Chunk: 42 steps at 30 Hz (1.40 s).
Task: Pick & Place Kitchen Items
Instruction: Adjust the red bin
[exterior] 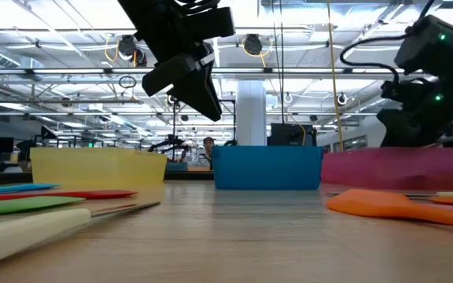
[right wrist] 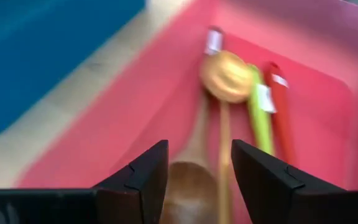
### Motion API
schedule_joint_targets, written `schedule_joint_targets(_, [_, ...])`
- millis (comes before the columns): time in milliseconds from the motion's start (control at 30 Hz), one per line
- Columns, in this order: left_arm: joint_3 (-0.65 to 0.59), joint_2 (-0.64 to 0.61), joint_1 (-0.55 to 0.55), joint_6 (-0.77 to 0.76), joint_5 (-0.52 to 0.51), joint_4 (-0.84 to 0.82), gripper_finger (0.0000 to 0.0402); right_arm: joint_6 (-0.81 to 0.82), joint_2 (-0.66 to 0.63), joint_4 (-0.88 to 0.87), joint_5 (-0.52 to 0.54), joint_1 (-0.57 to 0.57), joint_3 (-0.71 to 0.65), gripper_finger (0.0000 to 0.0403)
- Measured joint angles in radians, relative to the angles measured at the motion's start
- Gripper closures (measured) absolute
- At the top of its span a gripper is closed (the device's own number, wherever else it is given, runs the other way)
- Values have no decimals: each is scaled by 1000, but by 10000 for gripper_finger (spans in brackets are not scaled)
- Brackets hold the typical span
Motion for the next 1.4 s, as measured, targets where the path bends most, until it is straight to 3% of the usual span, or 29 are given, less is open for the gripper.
schedule_joint_targets(333, [0,0,1,4,0,0,309,-17,-1,-92,1,-129,2,234])
schedule_joint_targets(633, [0,0,1,2,0,0,309,-89,1,-97,171,-239,-2,234])
schedule_joint_targets(733, [0,0,1,2,0,0,309,-93,1,-95,176,-263,-3,234])
schedule_joint_targets(900, [0,0,1,3,0,0,309,-155,-1,-69,33,-277,1,234])
schedule_joint_targets(1200, [0,0,1,10,0,1,309,-253,-60,-16,16,-280,80,234])
schedule_joint_targets(1267, [0,0,4,10,1,5,309,-270,-74,-16,-49,-290,119,234])
schedule_joint_targets(1400, [0,0,20,10,60,35,309,-236,-81,2,-302,-324,155,234])
